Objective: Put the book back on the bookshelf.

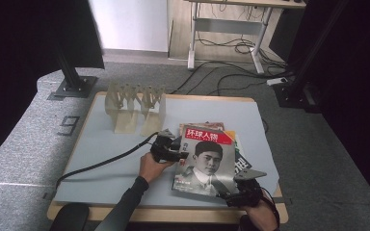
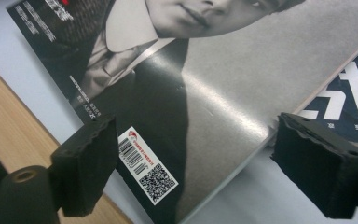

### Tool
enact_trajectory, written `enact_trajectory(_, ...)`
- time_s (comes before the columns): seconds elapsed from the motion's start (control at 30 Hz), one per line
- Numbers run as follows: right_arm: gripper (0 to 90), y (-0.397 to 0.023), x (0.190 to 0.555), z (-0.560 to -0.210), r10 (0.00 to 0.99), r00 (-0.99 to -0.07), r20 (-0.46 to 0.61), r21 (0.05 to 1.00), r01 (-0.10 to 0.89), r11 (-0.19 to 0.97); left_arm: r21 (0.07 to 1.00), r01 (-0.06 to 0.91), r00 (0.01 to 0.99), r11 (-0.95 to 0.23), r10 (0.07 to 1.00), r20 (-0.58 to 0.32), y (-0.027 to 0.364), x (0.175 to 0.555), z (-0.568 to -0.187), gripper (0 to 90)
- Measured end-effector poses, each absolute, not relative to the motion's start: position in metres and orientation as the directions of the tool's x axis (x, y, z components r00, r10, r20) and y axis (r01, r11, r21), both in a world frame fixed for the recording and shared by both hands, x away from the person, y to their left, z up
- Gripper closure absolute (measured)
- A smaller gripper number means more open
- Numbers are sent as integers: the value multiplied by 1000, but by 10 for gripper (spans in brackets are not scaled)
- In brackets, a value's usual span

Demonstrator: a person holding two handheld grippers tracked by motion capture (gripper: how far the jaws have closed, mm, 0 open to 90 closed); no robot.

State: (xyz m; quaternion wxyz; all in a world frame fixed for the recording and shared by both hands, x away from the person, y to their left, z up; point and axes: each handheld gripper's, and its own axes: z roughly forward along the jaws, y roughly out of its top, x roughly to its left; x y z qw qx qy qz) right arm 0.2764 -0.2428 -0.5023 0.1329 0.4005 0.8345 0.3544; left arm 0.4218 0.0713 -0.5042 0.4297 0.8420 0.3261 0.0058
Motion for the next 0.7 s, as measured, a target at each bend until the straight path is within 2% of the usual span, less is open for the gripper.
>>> enact_trajectory(0.1, 183, -250, 281, -500, 758, -643, 110, 708, 586, 394, 725, 536, 796, -433, 545, -264, 73, 419, -505, 374)
enact_trajectory(0.37, 144, -258, 309, -494, 780, -618, 97, 724, 582, 371, 726, 484, 834, -489, 509, -213, 79, 401, -510, 288)
enact_trajectory(0.5, 125, -262, 328, -494, 793, -599, 110, 726, 594, 347, 731, 450, 854, -513, 486, -184, 81, 391, -511, 217)
enact_trajectory(0.53, 114, -263, 333, -494, 796, -595, 113, 728, 595, 342, 731, 446, 857, -516, 481, -183, 82, 389, -511, 202)
enact_trajectory(0.6, 38, -264, 341, -494, 805, -584, 103, 726, 597, 341, 732, 443, 861, -517, 474, -186, 84, 385, -512, 178)
enact_trajectory(0.7, 24, -267, 352, -495, 812, -574, 109, 724, 605, 331, 734, 434, 867, -522, 463, -184, 87, 379, -513, 148)
